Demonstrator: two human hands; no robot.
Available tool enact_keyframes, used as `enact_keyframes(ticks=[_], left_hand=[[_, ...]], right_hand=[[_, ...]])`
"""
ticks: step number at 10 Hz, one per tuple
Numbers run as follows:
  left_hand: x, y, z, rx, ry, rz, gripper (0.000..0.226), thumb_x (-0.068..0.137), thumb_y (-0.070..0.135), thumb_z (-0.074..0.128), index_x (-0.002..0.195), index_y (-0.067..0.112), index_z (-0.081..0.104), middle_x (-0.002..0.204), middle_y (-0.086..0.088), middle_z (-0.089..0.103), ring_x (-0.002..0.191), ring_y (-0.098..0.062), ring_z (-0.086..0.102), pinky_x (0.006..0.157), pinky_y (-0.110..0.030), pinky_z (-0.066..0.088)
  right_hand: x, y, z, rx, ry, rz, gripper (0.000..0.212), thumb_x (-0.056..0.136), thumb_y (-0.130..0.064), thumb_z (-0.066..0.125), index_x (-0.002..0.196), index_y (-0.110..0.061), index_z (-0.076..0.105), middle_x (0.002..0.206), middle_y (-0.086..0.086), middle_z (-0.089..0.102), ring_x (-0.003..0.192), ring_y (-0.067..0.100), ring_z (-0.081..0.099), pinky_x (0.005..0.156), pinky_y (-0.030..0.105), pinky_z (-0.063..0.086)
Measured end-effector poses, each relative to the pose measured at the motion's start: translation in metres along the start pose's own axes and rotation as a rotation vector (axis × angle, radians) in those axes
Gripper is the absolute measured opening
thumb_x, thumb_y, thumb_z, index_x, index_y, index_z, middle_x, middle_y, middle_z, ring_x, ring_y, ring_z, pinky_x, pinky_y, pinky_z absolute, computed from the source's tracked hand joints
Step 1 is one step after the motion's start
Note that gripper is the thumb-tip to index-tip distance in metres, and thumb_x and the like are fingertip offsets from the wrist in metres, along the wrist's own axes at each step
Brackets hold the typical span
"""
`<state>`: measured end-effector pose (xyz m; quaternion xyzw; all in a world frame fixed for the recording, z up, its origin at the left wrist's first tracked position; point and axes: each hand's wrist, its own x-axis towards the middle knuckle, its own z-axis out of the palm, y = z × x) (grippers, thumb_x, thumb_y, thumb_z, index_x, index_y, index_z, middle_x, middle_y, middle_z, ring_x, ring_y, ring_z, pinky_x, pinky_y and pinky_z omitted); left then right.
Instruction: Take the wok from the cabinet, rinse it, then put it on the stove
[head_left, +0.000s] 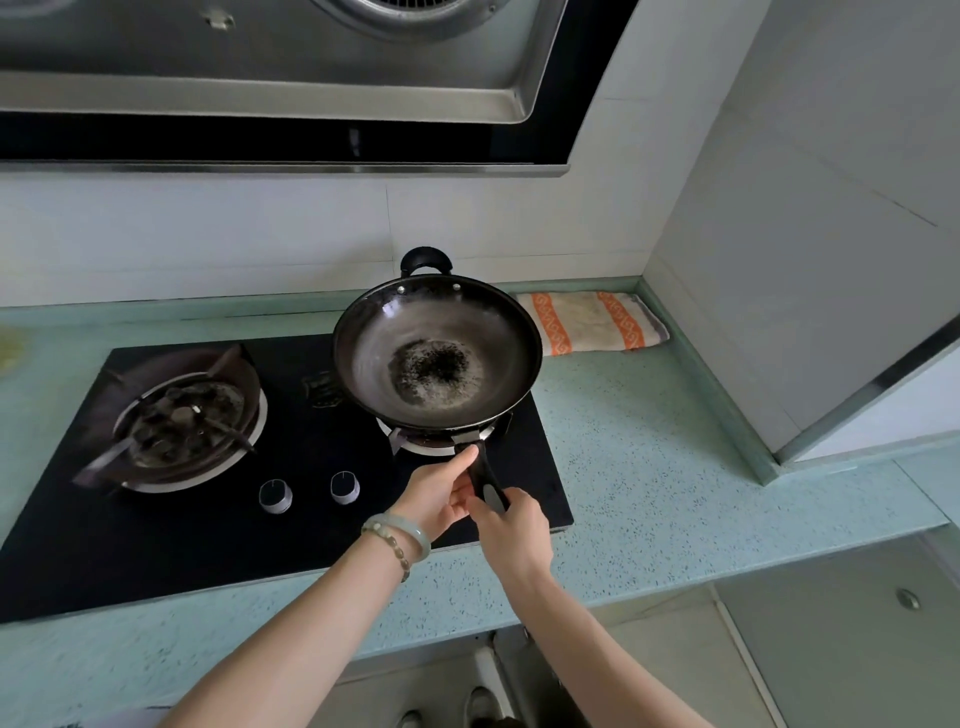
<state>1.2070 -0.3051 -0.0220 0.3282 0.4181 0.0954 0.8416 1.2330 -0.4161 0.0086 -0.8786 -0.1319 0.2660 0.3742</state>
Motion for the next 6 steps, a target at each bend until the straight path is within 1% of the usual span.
enact_keyframes(ticks=[1, 2, 3, 4, 5, 6], left_hand=[[-0.002, 0.001, -0.006, 0.015, -0.002, 0.008, 0.031, 0.084, 0.021, 0.070, 0.105, -0.001, 0.066, 0.092, -0.014, 0.068, 0.082, -0.023, 0.066, 0.067, -0.030, 0.057], [-0.004, 0.003, -0.011, 0.025, 0.001, 0.014, 0.038, 0.085, 0.021, 0.068, 0.113, -0.005, 0.063, 0.100, -0.019, 0.065, 0.091, -0.026, 0.063, 0.076, -0.032, 0.056], [-0.005, 0.004, -0.012, 0.037, -0.005, 0.020, 0.038, 0.086, 0.022, 0.068, 0.113, -0.004, 0.064, 0.093, -0.016, 0.068, 0.084, -0.023, 0.067, 0.069, -0.031, 0.056], [-0.006, 0.004, -0.011, 0.063, 0.016, 0.019, 0.035, 0.085, 0.024, 0.068, 0.108, -0.002, 0.066, 0.092, -0.016, 0.069, 0.084, -0.024, 0.068, 0.068, -0.032, 0.057], [-0.002, 0.007, -0.011, 0.217, 0.048, 0.030, 0.036, 0.086, 0.032, 0.065, 0.102, 0.000, 0.066, 0.091, -0.016, 0.066, 0.088, -0.029, 0.068, 0.076, -0.036, 0.058], [-0.008, 0.023, -0.013, 0.536, 0.154, 0.055, 0.040, 0.089, 0.043, 0.057, 0.093, 0.004, 0.064, 0.086, -0.011, 0.067, 0.075, -0.021, 0.065, 0.071, -0.032, 0.055]], right_hand=[[-0.004, -0.002, 0.004, 0.059, -0.015, -0.009, 0.018, 0.087, -0.030, 0.058, 0.082, -0.013, 0.052, 0.067, -0.006, 0.051, 0.057, 0.009, 0.045, 0.051, 0.024, 0.032], [-0.008, -0.003, 0.010, 0.161, -0.057, -0.010, 0.017, 0.089, -0.026, 0.056, 0.079, -0.013, 0.050, 0.067, -0.004, 0.050, 0.055, 0.010, 0.043, 0.052, 0.025, 0.034], [-0.007, -0.002, 0.008, 0.217, -0.103, -0.003, 0.015, 0.089, -0.024, 0.056, 0.081, -0.013, 0.051, 0.068, -0.004, 0.050, 0.054, 0.010, 0.043, 0.047, 0.021, 0.034], [-0.001, -0.003, -0.003, 0.182, -0.230, -0.001, 0.015, 0.088, -0.026, 0.057, 0.088, -0.012, 0.053, 0.069, -0.004, 0.051, 0.057, 0.009, 0.045, 0.048, 0.019, 0.036], [0.015, -0.002, -0.020, 0.048, -0.417, -0.017, 0.017, 0.086, -0.031, 0.059, 0.085, -0.015, 0.055, 0.069, -0.005, 0.057, 0.060, 0.009, 0.052, 0.058, 0.022, 0.042], [0.033, -0.009, -0.049, -0.196, -0.543, -0.083, 0.019, 0.088, -0.038, 0.056, 0.094, -0.020, 0.060, 0.077, -0.005, 0.063, 0.063, 0.008, 0.057, 0.060, 0.022, 0.042]])
